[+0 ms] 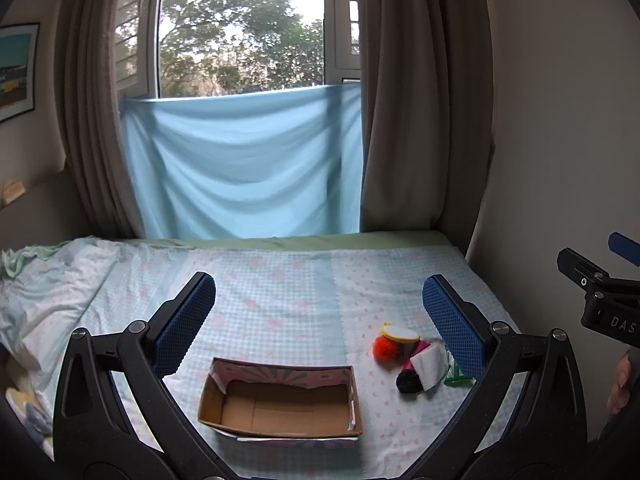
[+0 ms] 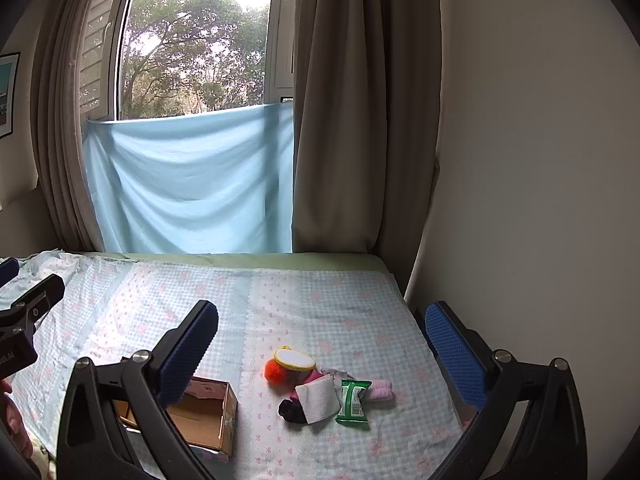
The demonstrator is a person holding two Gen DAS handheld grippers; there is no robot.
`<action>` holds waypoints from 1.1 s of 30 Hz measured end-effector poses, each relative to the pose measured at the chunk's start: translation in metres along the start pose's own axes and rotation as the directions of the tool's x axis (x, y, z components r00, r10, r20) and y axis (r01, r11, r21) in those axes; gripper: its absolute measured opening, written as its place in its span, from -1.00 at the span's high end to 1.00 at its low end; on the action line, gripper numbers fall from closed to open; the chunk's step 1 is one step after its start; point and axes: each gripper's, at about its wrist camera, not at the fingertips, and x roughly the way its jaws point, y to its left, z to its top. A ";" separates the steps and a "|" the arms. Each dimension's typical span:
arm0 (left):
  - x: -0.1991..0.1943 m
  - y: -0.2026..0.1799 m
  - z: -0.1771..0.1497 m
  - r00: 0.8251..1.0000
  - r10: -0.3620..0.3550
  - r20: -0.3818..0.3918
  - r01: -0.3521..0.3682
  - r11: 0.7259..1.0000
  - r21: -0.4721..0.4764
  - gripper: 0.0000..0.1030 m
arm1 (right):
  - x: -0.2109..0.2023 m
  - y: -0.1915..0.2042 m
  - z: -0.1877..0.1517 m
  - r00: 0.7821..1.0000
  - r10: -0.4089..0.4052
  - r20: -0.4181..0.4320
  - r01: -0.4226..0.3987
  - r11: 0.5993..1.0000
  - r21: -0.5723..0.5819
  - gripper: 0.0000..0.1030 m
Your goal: Organize soft objects
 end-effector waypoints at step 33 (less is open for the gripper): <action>0.005 -0.004 0.001 0.999 -0.039 0.001 0.039 0.999 0.015 -1.00 | 0.000 0.000 -0.001 1.000 -0.006 -0.001 0.006 1.000 -0.003 -1.00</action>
